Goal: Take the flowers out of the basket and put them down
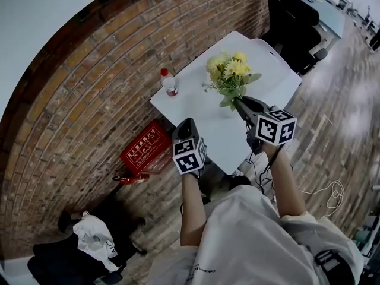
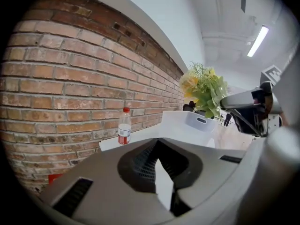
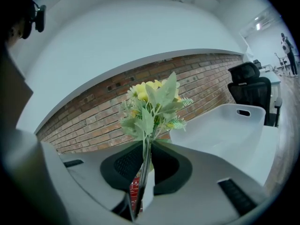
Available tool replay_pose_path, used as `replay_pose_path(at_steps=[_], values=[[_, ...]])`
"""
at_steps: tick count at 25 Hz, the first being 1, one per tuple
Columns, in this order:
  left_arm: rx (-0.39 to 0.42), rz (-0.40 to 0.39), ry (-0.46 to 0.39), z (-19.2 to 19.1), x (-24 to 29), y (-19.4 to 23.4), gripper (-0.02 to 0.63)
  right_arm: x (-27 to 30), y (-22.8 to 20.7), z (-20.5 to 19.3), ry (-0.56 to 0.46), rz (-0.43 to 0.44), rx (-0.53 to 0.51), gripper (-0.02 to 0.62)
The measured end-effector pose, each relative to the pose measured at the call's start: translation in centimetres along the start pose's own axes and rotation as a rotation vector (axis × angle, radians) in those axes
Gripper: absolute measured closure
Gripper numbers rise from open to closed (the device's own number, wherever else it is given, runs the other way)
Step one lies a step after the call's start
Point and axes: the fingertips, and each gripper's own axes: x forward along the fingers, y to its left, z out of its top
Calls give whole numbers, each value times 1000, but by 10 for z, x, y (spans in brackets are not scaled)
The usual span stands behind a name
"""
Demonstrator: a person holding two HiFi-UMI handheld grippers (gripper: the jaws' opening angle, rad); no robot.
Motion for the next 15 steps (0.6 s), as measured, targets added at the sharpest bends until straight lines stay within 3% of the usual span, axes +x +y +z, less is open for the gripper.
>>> replay_pose_path(at_steps=[9, 15], values=[[62, -29, 1, -15, -12, 30, 581, 25, 25, -78, 66, -9, -50, 522], [49, -89, 25, -39, -24, 27, 581, 51, 5, -146, 149, -113, -156, 522]])
